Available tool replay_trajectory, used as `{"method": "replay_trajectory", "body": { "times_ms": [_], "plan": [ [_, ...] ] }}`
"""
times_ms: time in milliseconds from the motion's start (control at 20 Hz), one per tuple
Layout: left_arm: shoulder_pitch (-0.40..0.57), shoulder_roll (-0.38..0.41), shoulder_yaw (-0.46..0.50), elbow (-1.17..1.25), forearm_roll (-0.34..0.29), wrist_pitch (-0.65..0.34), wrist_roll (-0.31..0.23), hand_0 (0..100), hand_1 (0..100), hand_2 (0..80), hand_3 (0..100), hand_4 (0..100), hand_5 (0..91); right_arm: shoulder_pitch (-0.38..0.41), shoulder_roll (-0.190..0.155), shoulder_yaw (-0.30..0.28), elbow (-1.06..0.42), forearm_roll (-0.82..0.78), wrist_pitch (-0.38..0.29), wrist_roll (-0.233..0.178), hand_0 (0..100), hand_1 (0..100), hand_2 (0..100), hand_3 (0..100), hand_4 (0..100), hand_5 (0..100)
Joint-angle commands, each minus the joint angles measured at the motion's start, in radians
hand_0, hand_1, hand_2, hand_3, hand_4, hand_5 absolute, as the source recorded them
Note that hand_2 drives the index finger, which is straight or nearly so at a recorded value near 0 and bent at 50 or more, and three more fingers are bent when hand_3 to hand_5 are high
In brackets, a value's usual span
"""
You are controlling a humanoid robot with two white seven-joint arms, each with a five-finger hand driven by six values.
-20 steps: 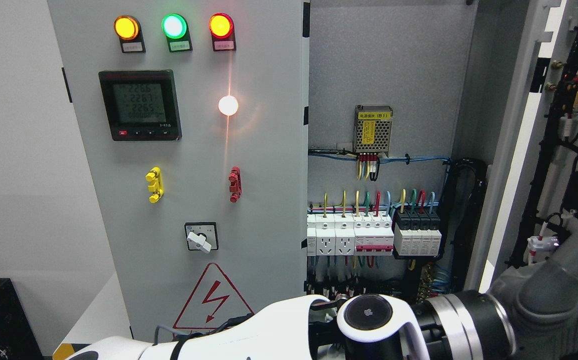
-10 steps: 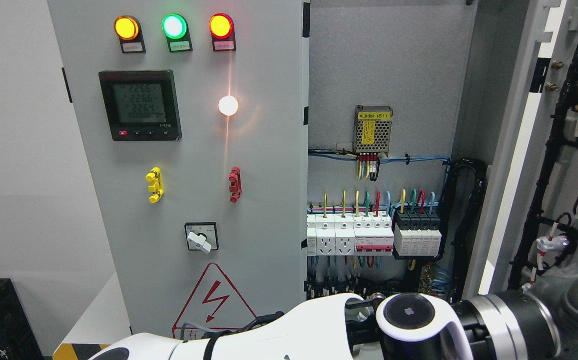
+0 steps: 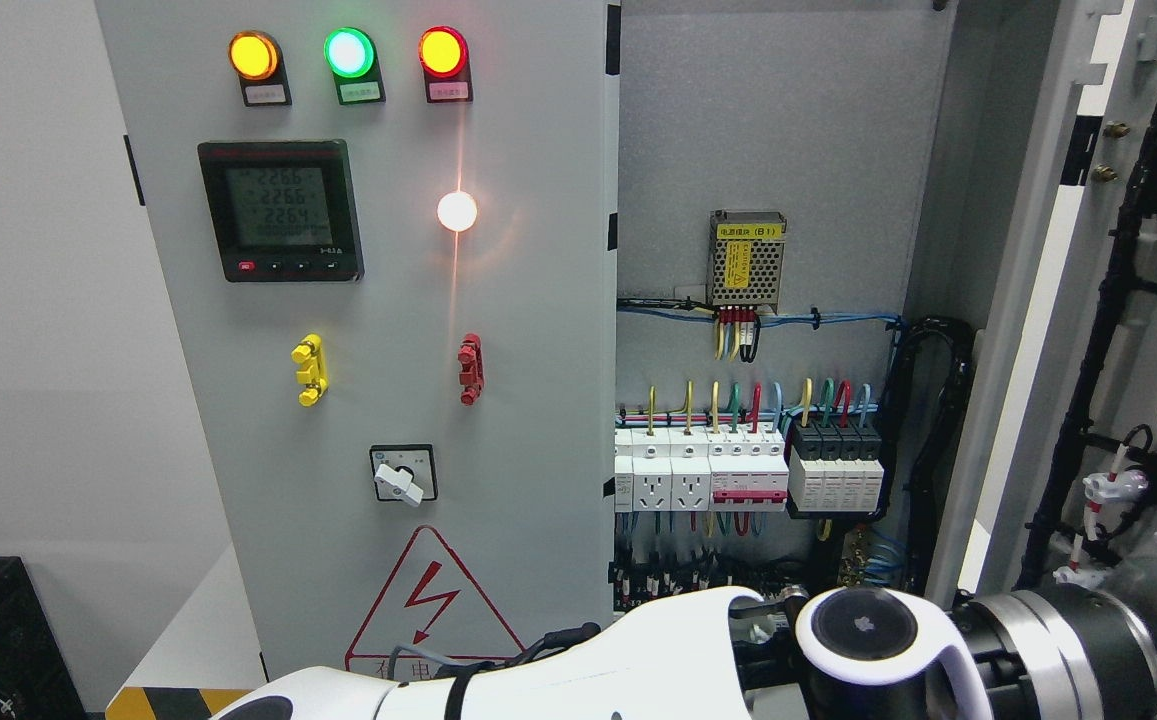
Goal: Open door with both hands
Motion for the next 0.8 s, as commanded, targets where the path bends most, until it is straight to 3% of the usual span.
{"method": "replay_trajectory", "body": {
  "times_ms": [0,100,752],
  "plan": [
    [0.001,-0.02,0.004,0.018,-0.004,0.001,0.0,0,0,0.0,0,0,0.0,0.0,0.0,0.0,0.001,0.0,0.0,0.0,19,0,0,0,0,0],
    [0.007,0.006,0.021,-0.014,-0.001,0.001,0.0,0,0,0.0,0,0,0.0,0.0,0.0,0.0,0.001,0.0,0.0,0.0,19,0,0,0,0,0],
    [0.072,0.393,0.065,-0.367,0.004,0.001,0.0,0,0,0.0,0,0,0.0,0.0,0.0,0.0,0.0,0.0,0.0,0.0,19,0,0,0,0,0]
  ]
}}
